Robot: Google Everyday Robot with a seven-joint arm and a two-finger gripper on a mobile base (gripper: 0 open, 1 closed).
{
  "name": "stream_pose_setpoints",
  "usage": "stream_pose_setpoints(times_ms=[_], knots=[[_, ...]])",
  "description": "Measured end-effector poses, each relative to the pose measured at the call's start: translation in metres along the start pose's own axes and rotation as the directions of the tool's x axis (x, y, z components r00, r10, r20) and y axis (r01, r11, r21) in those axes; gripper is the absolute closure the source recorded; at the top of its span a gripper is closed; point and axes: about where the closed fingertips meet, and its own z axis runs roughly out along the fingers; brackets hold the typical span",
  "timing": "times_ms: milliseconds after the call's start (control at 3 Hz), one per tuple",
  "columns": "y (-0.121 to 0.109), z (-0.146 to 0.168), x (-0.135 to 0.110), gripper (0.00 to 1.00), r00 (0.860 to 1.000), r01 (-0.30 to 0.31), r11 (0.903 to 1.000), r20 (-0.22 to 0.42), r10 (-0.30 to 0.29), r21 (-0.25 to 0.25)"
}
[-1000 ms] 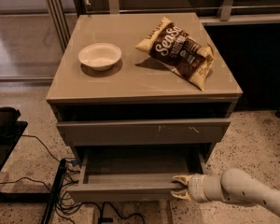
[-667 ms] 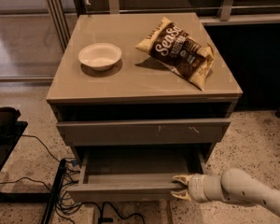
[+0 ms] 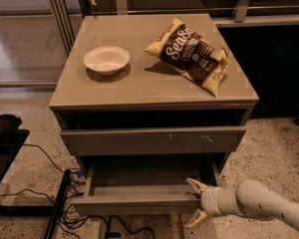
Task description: Open middle drawer
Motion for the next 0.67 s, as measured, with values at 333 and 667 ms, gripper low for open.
stream_pose_setpoints(times_ms=[333,667], knots=[[0.003,-0.001,0.001,0.38,1.0,-0.003,1.0,0.001,0.003,-0.004],[0.018,-0.016,0.008,0.61,1.0,-0.023,0.9995,0.011,0.023,-0.023]])
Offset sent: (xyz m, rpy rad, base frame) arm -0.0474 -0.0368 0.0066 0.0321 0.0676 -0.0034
